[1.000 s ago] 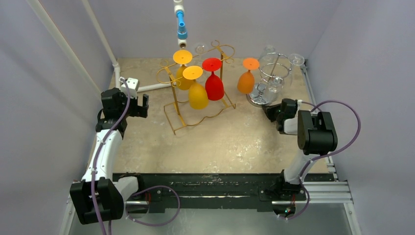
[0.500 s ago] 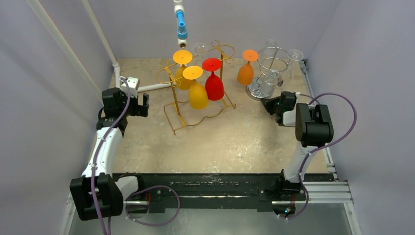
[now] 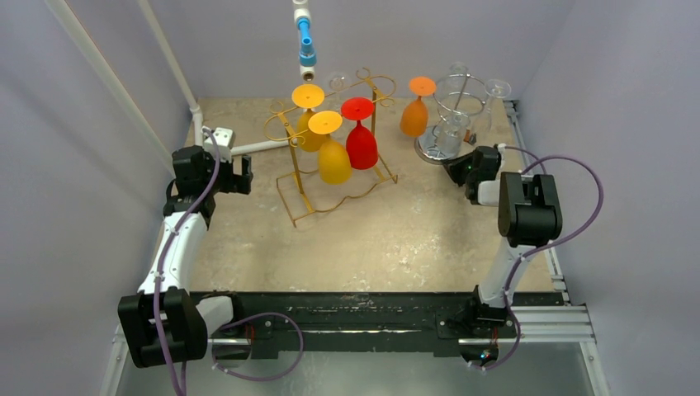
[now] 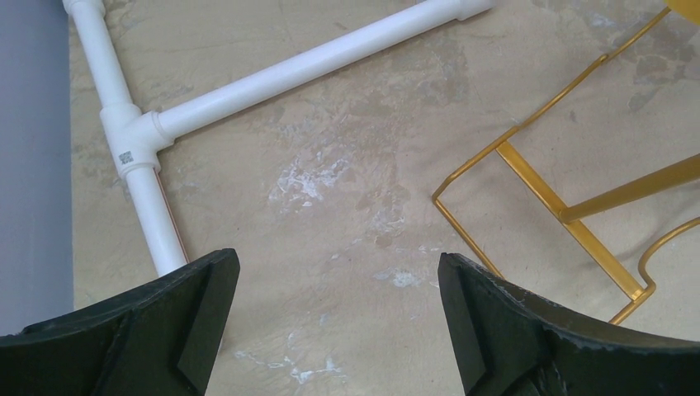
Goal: Place the wine glass upside down on the wine glass rack
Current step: Move the wine rack to the center of the board, then reset both arms
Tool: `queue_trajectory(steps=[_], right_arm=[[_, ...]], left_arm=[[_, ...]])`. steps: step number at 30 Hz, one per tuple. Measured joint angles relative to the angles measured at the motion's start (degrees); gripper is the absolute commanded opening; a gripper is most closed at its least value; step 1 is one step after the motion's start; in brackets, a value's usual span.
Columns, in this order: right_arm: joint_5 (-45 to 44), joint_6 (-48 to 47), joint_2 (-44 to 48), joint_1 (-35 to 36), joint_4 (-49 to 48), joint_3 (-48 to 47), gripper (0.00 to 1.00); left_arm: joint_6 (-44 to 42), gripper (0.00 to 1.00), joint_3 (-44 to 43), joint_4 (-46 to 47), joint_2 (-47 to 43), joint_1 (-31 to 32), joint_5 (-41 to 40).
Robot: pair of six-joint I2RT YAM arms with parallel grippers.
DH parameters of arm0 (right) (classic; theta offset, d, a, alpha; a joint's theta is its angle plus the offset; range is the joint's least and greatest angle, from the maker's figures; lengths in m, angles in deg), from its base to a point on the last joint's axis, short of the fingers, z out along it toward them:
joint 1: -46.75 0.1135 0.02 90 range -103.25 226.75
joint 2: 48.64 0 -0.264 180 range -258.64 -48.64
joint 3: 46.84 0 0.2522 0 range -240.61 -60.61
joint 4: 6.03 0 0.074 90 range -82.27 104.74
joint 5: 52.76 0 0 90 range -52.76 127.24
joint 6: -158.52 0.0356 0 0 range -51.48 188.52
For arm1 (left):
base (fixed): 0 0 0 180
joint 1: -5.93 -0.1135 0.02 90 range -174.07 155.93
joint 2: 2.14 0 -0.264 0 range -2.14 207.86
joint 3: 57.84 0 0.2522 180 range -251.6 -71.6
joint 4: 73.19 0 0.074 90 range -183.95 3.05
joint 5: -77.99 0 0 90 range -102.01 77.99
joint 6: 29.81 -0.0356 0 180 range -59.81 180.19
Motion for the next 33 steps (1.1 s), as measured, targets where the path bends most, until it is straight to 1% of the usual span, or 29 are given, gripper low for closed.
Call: queue_trajectory(steps=[2, 4, 5, 6, 7, 8, 13, 18, 20, 24, 26, 30, 33], right_arm=[[-0.20, -1.36, 2.19, 0.00, 0.98, 0.76, 0.47], [-0.66, -3.28, 6.27, 0.02, 2.43, 2.49, 0.69], [-1.11, -4.50, 8.76, 0.02, 3.21, 3.39, 0.78], [-1.64, -5.81, 11.43, 0.02, 4.00, 4.28, 0.90], [-2.05, -7.04, 13.86, 0.00, 4.76, 5.11, 0.97], [-2.75, -8.96, 16.72, -0.11, 5.62, 6.03, 0.99], [-4.70, -17.77, 28.52, -0.35, 7.48, 11.08, 0.99], [-7.65, -27.61, 40.33, -0.26, 3.06, 21.35, 0.99], [-9.20, -30.10, 42.75, -0.24, 2.19, 24.00, 0.99], [-12.04, -33.22, 43.34, -0.24, 1.62, 25.09, 0.99], [-12.04, -36.06, 44.54, -0.24, -2.16, 27.58, 0.99], [-10.54, -43.43, 49.42, -0.22, -15.13, 37.88, 0.99], [-10.51, -46.51, 49.31, -0.20, -19.87, 40.11, 0.99]], left_arm=[[0.50, 1.00, 0.00, 0.17, 0.00, 0.00, 0.72], [0.98, 1.00, 0.00, 0.44, 0.00, 0.00, 1.44], [1.16, 1.00, 0.00, 0.59, 0.00, 0.00, 1.92], [1.42, 1.00, 0.02, 0.79, 0.00, 0.00, 2.27], [1.73, 1.00, 0.11, 1.22, 0.00, 0.00, 2.78], [1.99, 1.00, 0.31, 1.81, 0.00, 0.00, 3.23], [2.99, 1.00, 4.00, 6.78, -0.04, 0.00, 4.63], [4.02, 1.00, 8.35, 11.61, 1.66, 0.00, 5.64], [4.13, 1.00, 9.64, 13.38, 2.93, 0.00, 6.19], [5.05, 1.00, 12.70, 18.10, 5.01, 0.00, 7.10], [5.55, 1.00, 14.56, 21.27, 5.64, 0.00, 7.56], [6.93, 1.00, 18.18, 29.44, 8.52, 0.00, 8.26], [7.96, 1.00, 20.48, 35.28, 11.45, 0.00, 8.31]])
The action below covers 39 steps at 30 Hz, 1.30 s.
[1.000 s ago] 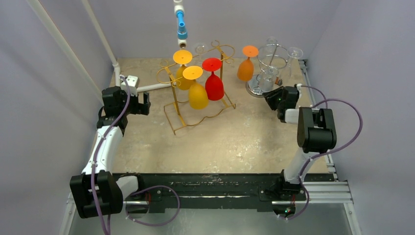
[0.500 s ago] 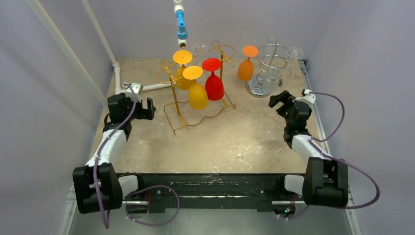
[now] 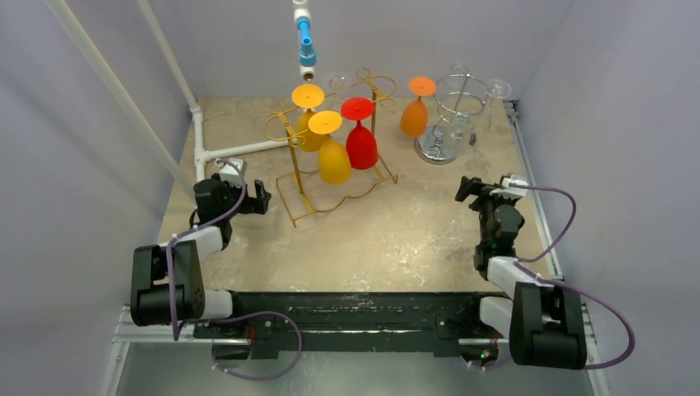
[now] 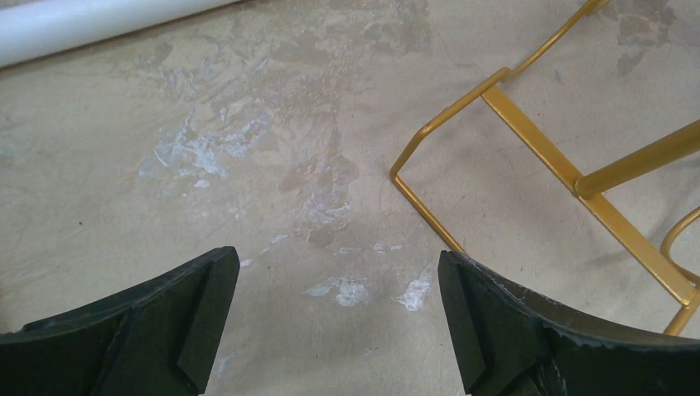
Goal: Place the wine glass upside down on the wine glass rack
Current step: Reset both arms
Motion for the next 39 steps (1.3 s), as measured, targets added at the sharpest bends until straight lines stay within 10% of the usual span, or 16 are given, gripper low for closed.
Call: queue_trajectory(steps=[21, 39], right_arm=[[-3.69, -8.20, -25.29, 9.11, -30.62, 5.27, 0.99], [-8.04, -8.52, -24.83, 9.92, -21.79, -6.19, 0.99]], left_arm=[[5.07, 1.00, 18.60, 56.74, 20.20, 0.20, -3.02], [2.82, 1.00, 11.69, 49.07, 20.44, 5.81, -10.95]])
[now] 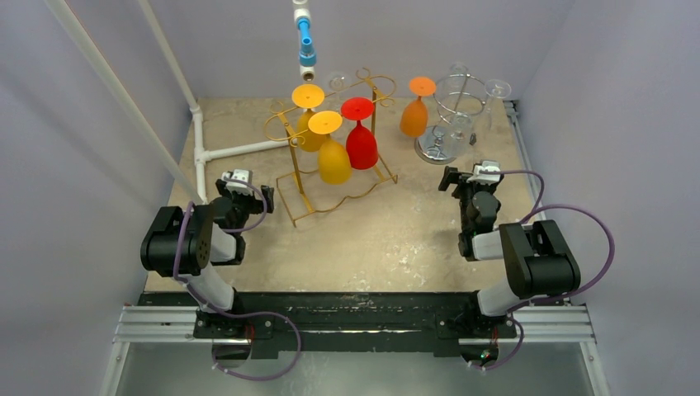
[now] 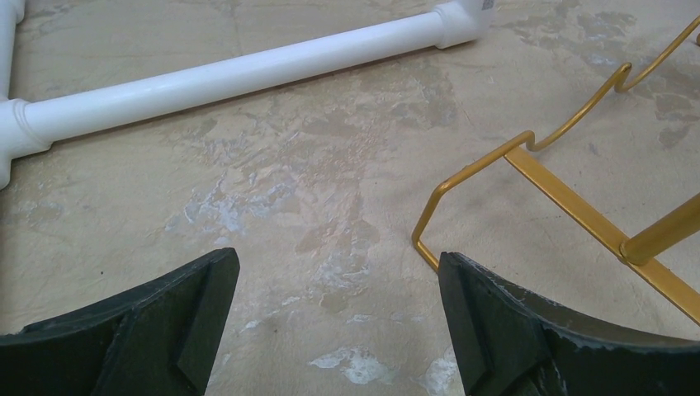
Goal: Place the wine glass upside down on the wine glass rack
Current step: Reset both arms
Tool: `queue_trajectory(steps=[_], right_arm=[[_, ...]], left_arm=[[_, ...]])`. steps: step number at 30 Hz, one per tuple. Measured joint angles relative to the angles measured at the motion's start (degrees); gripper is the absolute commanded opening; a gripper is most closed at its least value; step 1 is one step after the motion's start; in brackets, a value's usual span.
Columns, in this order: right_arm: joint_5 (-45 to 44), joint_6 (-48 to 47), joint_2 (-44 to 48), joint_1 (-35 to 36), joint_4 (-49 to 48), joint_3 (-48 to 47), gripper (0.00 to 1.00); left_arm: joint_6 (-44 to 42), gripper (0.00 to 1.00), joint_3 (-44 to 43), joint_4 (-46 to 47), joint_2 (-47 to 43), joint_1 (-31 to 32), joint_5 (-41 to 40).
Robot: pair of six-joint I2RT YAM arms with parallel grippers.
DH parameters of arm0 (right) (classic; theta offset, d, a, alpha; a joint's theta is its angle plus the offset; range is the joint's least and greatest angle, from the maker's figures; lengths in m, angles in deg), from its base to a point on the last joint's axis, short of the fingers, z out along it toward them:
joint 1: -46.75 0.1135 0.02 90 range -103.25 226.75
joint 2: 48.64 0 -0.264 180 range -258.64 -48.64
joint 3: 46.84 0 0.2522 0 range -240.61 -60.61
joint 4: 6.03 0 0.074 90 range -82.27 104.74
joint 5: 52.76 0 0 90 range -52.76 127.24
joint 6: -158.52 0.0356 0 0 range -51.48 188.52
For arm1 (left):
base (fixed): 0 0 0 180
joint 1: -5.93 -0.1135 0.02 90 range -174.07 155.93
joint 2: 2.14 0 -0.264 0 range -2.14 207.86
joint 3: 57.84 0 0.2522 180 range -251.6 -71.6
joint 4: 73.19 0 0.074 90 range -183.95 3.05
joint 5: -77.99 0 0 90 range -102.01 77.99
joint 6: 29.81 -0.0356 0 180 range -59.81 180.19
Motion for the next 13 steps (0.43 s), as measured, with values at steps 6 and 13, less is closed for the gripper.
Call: queue_trajectory(steps=[6, 13], right_arm=[[0.00, 0.00, 0.00, 0.00, 0.02, 0.00, 0.99], [0.00, -0.02, 0.00, 0.00, 0.07, 0.00, 0.99]], left_arm=[[-0.09, 1.00, 0.00, -0.15, 0.00, 0.00, -0.15], [-0.31, 1.00, 0.00, -0.39, 0.00, 0.22, -0.96]])
